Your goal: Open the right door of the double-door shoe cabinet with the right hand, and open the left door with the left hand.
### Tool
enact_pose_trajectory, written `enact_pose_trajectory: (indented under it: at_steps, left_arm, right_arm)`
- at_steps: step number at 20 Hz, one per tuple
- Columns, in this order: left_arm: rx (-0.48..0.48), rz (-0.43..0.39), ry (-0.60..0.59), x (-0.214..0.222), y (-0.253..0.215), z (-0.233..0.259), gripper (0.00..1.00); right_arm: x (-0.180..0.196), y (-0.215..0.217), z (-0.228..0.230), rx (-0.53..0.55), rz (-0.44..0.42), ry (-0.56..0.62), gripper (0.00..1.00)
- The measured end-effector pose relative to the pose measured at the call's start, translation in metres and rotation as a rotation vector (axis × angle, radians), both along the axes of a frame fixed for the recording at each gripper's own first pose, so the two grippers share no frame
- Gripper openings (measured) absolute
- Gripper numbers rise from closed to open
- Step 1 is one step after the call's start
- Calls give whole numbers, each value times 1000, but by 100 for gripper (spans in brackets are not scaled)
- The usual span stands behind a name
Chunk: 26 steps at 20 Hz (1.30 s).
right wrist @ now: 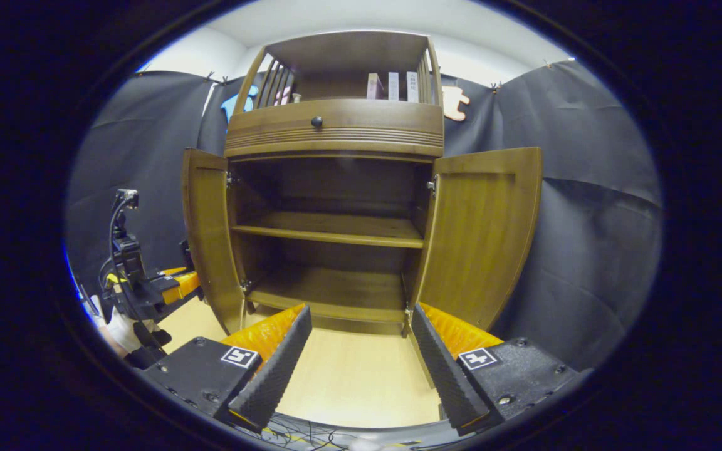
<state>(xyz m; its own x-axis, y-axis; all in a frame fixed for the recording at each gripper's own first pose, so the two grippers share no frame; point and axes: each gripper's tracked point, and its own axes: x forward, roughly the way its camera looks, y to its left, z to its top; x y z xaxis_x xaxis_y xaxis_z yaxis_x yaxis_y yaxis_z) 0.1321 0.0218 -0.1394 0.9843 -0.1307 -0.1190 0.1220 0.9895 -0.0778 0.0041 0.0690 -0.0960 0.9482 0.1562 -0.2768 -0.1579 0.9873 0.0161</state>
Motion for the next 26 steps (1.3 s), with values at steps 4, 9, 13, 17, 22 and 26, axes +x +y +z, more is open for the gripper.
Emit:
enact_pose_trajectory:
  at_steps: [4, 9, 13, 17, 22, 26]
  left_arm:
    - [-17, 4, -6, -13, 28, -1, 0]
    - [-16, -72, -26, -15, 52, -6, 0]
    - [-25, -117, -13, -13, 73, -9, 7]
    - [-32, -140, 3, -10, 97, -12, 0]
    - [-82, -134, 36, -6, 119, -17, 0]
    - [-40, -142, 32, -7, 120, -15, 0]
  right_arm:
    - [3, -1, 4, 6, 8, 9, 100]
    - [1, 1, 3, 10, 17, 12, 100]
    - [-4, 1, 2, 12, 22, 14, 100]
    - [-9, 3, 1, 5, 30, 14, 100]
    - [-18, 5, 0, 8, 36, 17, 100]
    - [-22, 2, -2, 5, 26, 16, 100]
